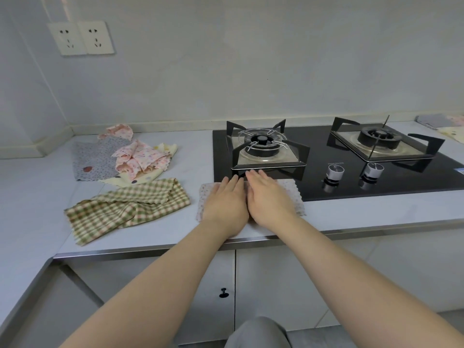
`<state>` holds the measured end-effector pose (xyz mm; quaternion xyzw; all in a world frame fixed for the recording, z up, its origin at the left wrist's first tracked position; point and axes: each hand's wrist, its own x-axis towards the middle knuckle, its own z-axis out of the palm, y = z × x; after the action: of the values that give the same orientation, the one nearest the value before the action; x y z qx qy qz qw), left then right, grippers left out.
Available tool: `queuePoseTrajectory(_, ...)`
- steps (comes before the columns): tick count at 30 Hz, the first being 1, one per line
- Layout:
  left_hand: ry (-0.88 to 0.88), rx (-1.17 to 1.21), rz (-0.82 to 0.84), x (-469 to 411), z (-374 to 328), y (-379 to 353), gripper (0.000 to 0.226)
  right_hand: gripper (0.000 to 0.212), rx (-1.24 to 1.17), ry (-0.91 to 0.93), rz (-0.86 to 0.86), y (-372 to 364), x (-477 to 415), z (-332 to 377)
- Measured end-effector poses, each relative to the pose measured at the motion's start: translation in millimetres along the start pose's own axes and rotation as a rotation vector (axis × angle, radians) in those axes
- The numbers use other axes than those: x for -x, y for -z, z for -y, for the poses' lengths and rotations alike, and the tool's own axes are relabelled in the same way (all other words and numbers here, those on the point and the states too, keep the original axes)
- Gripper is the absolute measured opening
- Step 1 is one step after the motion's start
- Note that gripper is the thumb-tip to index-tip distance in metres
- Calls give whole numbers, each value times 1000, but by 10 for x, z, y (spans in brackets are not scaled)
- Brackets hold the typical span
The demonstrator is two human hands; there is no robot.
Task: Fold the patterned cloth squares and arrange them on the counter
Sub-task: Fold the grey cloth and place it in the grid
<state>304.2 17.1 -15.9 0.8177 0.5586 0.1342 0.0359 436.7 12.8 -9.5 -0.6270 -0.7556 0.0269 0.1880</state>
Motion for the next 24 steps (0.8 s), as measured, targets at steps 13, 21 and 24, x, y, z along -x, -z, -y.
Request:
queuePoseTrajectory(13, 98, 11, 125, 108, 341, -23, 73, 60, 129, -208, 46, -11, 131, -371)
queuePoseTrajectory(21, 170, -16, 109, 188, 393, 8, 90, 63, 104, -429, -9, 42, 112, -549)
queuePoseTrajectory(24, 131, -88, 13, 224, 356, 9, 87, 48, 83, -490, -49, 62, 72, -575)
